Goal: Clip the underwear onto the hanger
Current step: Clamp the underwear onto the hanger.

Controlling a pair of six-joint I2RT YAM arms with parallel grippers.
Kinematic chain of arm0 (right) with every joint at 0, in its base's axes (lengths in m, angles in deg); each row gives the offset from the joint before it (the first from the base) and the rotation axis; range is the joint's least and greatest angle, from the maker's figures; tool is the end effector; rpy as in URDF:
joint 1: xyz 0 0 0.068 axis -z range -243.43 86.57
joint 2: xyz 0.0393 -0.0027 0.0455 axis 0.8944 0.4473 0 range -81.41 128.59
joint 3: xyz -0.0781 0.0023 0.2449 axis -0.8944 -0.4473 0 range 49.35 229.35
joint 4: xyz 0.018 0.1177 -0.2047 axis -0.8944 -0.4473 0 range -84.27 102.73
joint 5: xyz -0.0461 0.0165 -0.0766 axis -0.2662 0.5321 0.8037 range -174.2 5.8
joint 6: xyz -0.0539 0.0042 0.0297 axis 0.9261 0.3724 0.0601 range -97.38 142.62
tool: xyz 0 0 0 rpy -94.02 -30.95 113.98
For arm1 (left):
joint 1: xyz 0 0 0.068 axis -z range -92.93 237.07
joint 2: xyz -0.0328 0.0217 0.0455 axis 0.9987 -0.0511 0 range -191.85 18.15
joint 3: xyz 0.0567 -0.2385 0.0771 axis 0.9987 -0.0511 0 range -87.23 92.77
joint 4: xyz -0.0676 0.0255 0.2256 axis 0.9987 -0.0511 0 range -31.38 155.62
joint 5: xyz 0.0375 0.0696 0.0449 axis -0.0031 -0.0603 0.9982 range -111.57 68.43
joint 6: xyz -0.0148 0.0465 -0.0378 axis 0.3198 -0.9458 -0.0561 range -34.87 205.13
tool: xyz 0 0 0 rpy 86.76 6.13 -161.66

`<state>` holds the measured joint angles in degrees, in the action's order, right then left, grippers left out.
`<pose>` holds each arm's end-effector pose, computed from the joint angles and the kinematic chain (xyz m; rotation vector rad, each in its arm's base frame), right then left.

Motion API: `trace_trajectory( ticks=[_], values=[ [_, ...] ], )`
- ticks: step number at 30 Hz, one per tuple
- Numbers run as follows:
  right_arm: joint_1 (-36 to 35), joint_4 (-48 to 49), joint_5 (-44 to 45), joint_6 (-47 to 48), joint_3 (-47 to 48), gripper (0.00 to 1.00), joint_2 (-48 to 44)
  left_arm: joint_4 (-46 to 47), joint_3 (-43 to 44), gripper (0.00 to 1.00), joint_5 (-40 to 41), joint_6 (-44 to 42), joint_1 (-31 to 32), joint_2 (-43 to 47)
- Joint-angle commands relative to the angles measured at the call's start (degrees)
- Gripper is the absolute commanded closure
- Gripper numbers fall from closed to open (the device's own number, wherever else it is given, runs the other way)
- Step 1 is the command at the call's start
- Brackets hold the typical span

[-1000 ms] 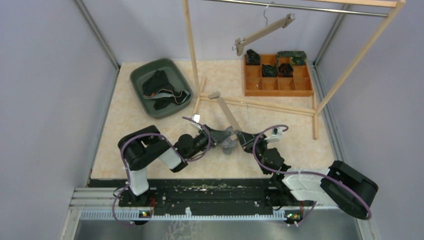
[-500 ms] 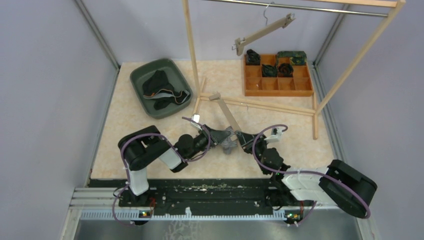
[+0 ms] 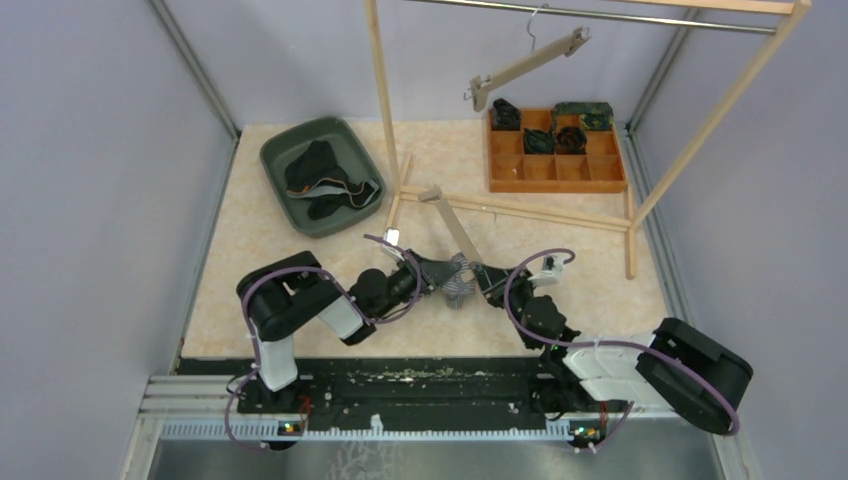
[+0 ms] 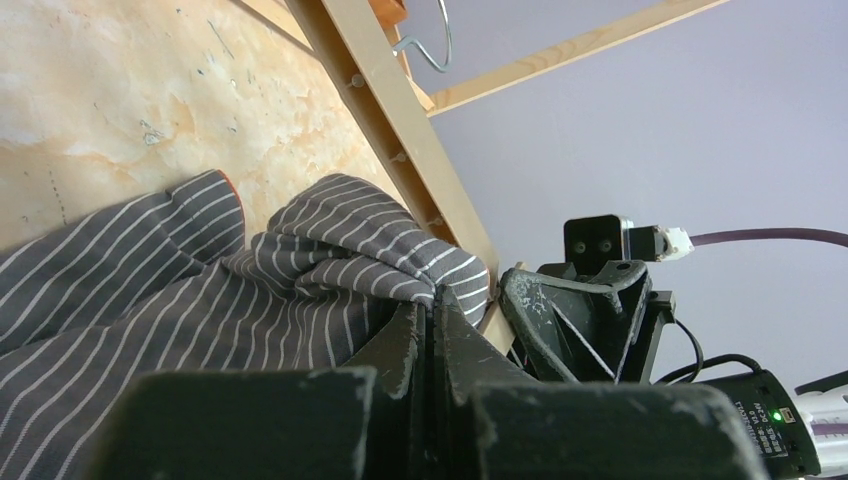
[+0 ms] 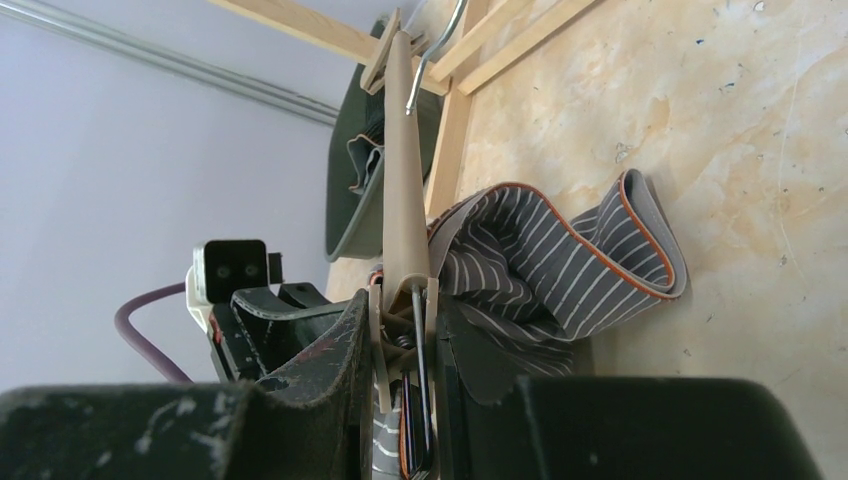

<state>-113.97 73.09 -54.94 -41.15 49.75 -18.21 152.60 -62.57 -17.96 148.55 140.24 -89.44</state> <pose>0.1295 0.1215 0.1628 0.6101 1.6180 1.1129 0.1830 -0.2395 0.1485 -0.2118 1.7096 -1.5433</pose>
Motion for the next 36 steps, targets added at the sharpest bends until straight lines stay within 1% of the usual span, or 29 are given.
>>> trace_trajectory(
  ticks=[1,2,3,5,7,12,15,16,17,18,19,20,22,25,26,27,29,31,34,36],
  values=[
    [-0.82,1.96,-0.22,-0.53,-5.38,0.97,-0.28,14.82,0.26,1.0,0.51,0.54,0.53,-0.78],
    [-0.83,2.56,-0.31,-0.41,-5.64,0.94,-0.23,14.9,0.17,1.0,0.51,0.51,0.55,-0.83],
    [-0.86,3.68,-0.24,-0.44,-6.06,0.88,-0.22,15.0,0.18,1.0,0.51,0.53,0.56,-0.93],
    [-0.79,4.84,-0.2,-0.27,-6.46,0.73,-0.29,15.14,0.06,1.0,0.6,0.56,0.58,-1.02],
    [-0.81,4.88,-0.29,0.08,-6.47,0.63,-0.5,15.17,0.15,1.0,0.6,0.48,0.53,-1.01],
    [-0.81,6.54,-0.14,0.43,-7.12,0.46,-0.63,15.11,0.25,1.0,0.49,0.53,0.58,-1.13],
    [-0.8,7.81,1.33,0.55,-8.51,0.19,-2.17,14.68,0.09,1.0,0.43,0.36,0.53,-0.85],
    [-0.79,8.17,2.36,0.8,-9.73,0.16,-3.4,14.19,-0.04,1.0,0.24,0.23,0.59,-0.56],
    [-0.84,7.14,3.32,1.21,-10.02,0.15,-5.43,13.38,-0.12,1.0,0.06,-0.04,0.56,-0.11],
    [-0.79,4.03,4.45,1.6,-10.07,0.14,-7.9,11.95,0.08,1.0,-0.38,-0.22,0.52,0.37],
    [-0.8,0.06,5.38,1.47,-9.98,0.14,-11.51,10.33,0.32,1.0,-0.94,-0.35,0.53,0.83],
    [-0.79,-6.0,6.35,0.8,-9.63,0.14,-15.74,8.63,0.61,1.0,-1.82,-0.56,0.56,1.3],
    [-0.78,-22.58,8.12,-0.37,-6.79,0.13,-25.61,5.67,1.14,1.0,-3.86,-0.89,0.53,1.91],
    [-0.8,-50.38,13.02,-0.52,-1.86,0.13,-39.63,-0.72,2.08,1.0,-7.65,-1.35,0.71,2.91],
    [-0.83,-57.23,15.15,-1.36,-0.62,0.13,-43.35,-1.76,2.03,1.0,-8.34,-1.43,0.78,2.99],
    [-0.87,-61.81,17.26,-1.35,0.32,0.12,-46.93,-2.26,1.92,1.0,-9.14,-1.45,0.94,2.96],
    [-0.77,-66.72,19.0,0.52,1.35,0.12,-51.57,-3.76,2.24,1.0,-10.93,-1.24,1.1,2.68],
    [-0.72,-68.46,19.44,1.5,2.04,0.11,-52.77,-6.03,2.94,1.0,-13.22,-1.18,1.68,2.31],
    [-0.76,-67.38,18.94,2.17,3.3,0.11,-48.53,-8.5,3.38,1.0,-16.27,-1.09,3.0,1.85],
    [-0.75,-64.46,17.92,2.84,4.16,0.11,-41.81,-7.97,2.61,1.0,-16.92,-0.88,4.15,1.83]
  ],
)
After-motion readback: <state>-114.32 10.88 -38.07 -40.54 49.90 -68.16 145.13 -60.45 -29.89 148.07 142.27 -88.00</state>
